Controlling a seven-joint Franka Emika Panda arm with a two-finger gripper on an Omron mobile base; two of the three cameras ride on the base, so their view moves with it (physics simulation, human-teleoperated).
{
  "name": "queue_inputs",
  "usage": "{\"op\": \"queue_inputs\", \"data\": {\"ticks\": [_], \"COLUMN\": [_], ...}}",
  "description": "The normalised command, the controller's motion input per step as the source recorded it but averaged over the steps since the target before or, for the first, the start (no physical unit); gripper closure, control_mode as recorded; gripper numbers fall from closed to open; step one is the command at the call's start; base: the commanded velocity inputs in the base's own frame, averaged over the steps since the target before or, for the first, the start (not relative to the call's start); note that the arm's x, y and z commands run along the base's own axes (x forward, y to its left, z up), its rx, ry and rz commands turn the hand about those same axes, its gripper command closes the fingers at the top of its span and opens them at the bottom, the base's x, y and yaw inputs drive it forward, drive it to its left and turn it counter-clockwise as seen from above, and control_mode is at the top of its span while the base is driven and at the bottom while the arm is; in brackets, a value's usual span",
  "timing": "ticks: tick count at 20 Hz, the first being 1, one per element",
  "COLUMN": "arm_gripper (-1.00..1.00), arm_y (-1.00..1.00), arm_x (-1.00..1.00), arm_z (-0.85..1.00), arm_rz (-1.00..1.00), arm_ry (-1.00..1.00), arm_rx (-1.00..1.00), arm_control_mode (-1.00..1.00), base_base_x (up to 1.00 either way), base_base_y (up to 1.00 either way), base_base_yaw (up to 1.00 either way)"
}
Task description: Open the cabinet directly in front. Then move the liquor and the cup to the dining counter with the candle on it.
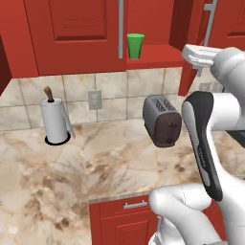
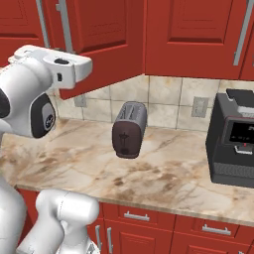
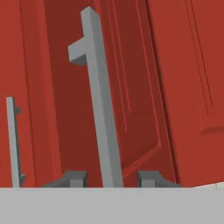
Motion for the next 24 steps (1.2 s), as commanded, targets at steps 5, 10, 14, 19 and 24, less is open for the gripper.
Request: {"op": "queue_inputs", "data": {"ticks": [5, 10, 14, 19, 24], "arm_gripper": [-1.0, -1.0, -1.0, -1.0, -1.0], "arm_y": [0.03, 0.85, 1.0, 0.68, 0.0], "arm_x": [-1.0, -1.0, -0.49, 0.61, 1.0], "arm_z": [-0.06, -0.04, -0.13, -0.07, -0.05], "arm_rz": [-0.1, -0.13, -0.23, -0.21, -0.19], "arm_ry": [0.0, 0.0, 0.01, 0.06, 0.07], "arm_rx": [0.0, -0.04, -0.13, -0.09, 0.0], "arm_control_mode": [-1.0, -1.0, -1.0, -1.0, -1.0], "base_base_x": [0.0, 0.0, 0.0, 0.0, 0.0], "base_base_y": [0.0, 0.0, 0.0, 0.0, 0.0], "base_base_yaw": [0.0, 0.0, 0.0, 0.0, 0.0]}}
